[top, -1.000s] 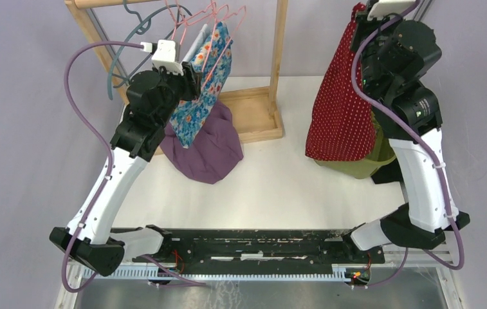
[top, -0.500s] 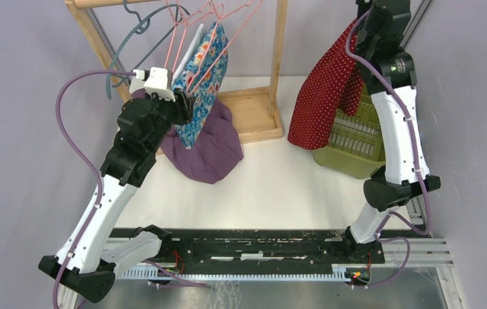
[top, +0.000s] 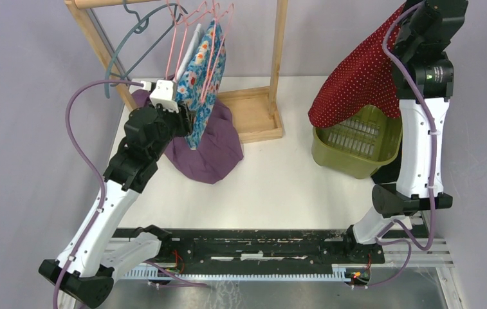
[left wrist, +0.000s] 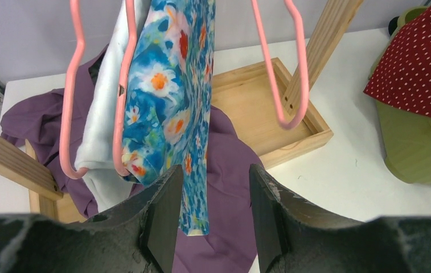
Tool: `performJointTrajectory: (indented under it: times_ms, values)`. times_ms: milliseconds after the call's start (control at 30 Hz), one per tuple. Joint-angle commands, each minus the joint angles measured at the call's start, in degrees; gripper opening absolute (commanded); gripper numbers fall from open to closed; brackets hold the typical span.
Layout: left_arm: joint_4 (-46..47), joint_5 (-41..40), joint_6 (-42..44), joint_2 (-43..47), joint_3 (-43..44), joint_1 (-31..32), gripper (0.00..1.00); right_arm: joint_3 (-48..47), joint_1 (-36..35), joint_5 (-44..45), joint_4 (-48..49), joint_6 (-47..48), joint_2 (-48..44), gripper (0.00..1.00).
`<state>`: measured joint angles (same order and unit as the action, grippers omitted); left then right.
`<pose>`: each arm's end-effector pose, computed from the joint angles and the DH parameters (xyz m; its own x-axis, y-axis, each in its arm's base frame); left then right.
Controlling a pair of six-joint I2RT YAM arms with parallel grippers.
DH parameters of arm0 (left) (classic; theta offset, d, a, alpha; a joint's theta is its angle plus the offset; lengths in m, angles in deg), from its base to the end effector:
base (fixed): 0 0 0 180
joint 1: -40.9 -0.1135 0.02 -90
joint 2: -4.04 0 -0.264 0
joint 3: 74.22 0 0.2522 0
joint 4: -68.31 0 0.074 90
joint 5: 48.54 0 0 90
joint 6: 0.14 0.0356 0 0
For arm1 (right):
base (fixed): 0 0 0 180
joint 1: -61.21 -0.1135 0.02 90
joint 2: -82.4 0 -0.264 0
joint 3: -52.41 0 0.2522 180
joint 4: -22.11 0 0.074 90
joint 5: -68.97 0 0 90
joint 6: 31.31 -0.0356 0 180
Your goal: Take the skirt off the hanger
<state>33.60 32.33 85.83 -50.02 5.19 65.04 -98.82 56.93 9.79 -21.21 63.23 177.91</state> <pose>0.1854 -0.0769 0.4175 -0.1664 -0.0015 -0.9861 0.2498 0.9673 -0.0436 0.2901 0.0034 0.6071 0.1790 -0.0548 -0.9823 0.4505 0.8922 0.0324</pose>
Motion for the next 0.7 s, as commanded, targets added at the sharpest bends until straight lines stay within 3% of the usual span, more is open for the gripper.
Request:
performJointTrajectory:
  times_ms: [0, 300, 667]
  values:
    - [1.20, -0.90, -2.03, 1.17, -0.55, 0.00, 0.53, -1.95, 1.99, 1.25, 5.70, -0.07, -1.34, 0.01]
    - [1.48, -0.66, -2.01, 1.49, -1.66, 0.03, 0.53, -3.65, 4.58, 1.48, 6.95, 0.42, -2.06, 0.01]
    - [2.27, 0.27, -2.28, 1.22, -2.45, 0.01, 0.53, 1.64, 6.01, 4.88, 10.24, 5.36, -5.99, 0.01]
